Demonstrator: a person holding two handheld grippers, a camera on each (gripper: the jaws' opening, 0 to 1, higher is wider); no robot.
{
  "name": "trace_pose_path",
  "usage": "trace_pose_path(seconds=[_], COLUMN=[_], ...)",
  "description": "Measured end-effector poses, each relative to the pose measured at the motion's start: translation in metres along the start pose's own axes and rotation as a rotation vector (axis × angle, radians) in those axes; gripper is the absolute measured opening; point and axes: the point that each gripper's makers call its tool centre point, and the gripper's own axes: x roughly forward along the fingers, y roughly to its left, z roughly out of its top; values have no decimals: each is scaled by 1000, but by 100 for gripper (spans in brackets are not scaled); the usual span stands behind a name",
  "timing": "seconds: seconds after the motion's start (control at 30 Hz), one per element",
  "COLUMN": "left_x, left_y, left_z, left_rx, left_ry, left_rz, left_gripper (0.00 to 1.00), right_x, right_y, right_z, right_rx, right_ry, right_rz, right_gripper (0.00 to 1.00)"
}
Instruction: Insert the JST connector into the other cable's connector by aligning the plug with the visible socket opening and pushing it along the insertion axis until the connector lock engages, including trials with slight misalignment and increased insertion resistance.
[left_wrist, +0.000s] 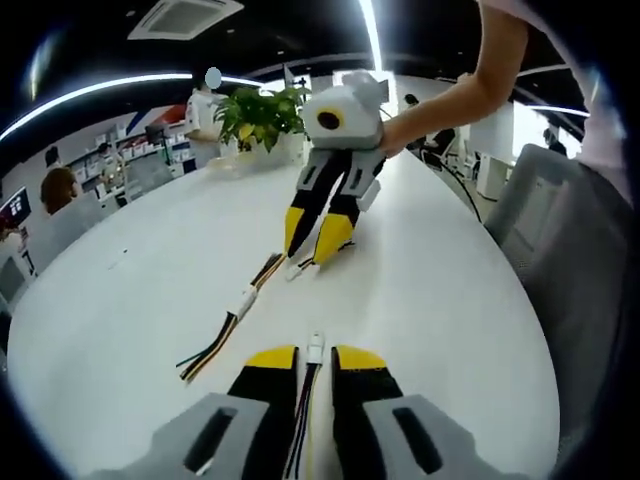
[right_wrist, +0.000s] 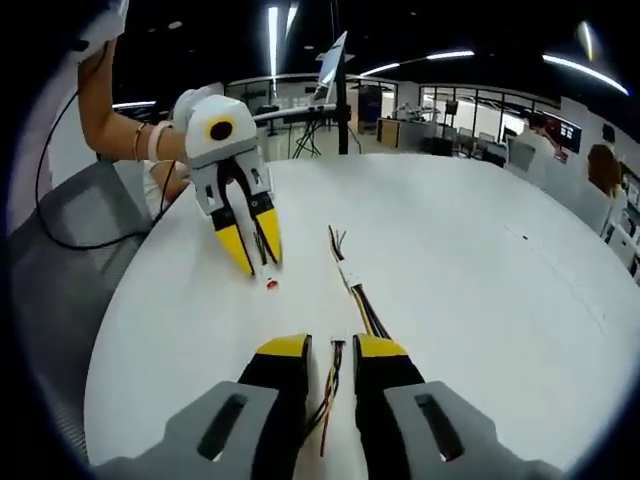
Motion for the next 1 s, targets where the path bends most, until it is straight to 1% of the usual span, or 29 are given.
trace_pose_path(seconds=[0.03, 0.1, 0.2, 0.33, 0.43, 0.57, 0.63, 0.8, 1.0], left_x=[1, 1, 1, 2, 3, 2, 1, 1, 1], left_y=[-1, -2, -3, -3, -2, 0, -1, -2, -3], left_z=[-2, -3, -2, -3, -4, -4, -4, -4, -4], left_rx=[-12, -6, -9, -14, -14, -13, -12, -5, 3], left_ry=[9, 13, 5, 2, 0, -5, -7, -19, -28], left_rz=[-3, -8, -2, 1, 8, 16, 13, 17, 14], left_gripper=[6, 6, 6, 6, 5, 4, 3, 2, 2], right_x=[1, 3, 5, 6, 7, 9, 9, 11, 11], right_y=[0, 2, 3, -3, -4, -3, -4, -6, -11], right_z=[0, 2, 1, -4, -2, -5, -4, -3, -5], right_rx=[3, 9, 9, 14, 19, 17, 18, 13, -4], right_ry=[-3, -14, -13, -10, -24, -14, -20, -25, -19], right_rz=[0, 3, 2, -9, -10, -4, -3, -2, 1], right_gripper=[15, 14, 14, 13, 7, 7, 7, 5, 4])
